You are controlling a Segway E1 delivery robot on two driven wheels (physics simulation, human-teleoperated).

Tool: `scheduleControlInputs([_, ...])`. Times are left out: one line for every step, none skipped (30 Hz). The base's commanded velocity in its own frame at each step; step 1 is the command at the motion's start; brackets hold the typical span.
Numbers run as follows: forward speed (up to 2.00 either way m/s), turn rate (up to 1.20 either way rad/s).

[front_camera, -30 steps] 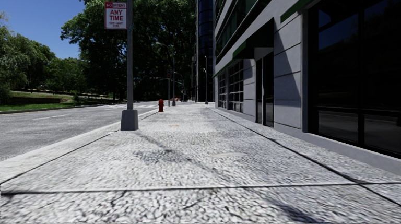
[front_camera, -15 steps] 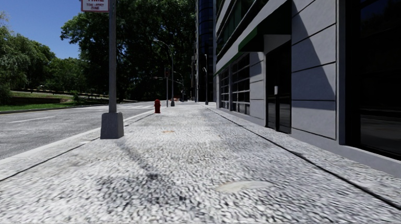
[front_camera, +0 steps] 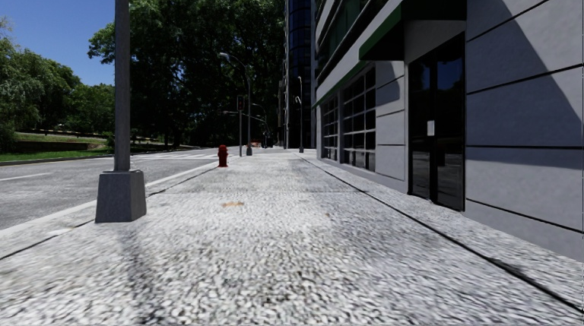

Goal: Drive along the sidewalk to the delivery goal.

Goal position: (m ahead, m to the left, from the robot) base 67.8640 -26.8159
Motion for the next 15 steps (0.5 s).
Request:
scheduleControlInputs([2.00, 0.00])
scheduleControlInputs([2.00, 0.00])
scheduleControlInputs([2.00, 0.00])
scheduleControlInputs([2.00, 0.00])
scheduleControlInputs([2.00, 0.00])
scheduleControlInputs([2.00, 0.00])
scheduleControlInputs([2.00, 0.00])
scheduleControlInputs([2.00, 0.00])
scheduleControlInputs([2.00, 0.00])
scheduleControlInputs([2.00, 0.00])
scheduleControlInputs([2.00, 0.00])
scheduleControlInputs([2.00, 0.00])
scheduleControlInputs([2.00, 0.00])
scheduleControlInputs([2.00, 0.00])
scheduleControlInputs([2.00, 0.00])
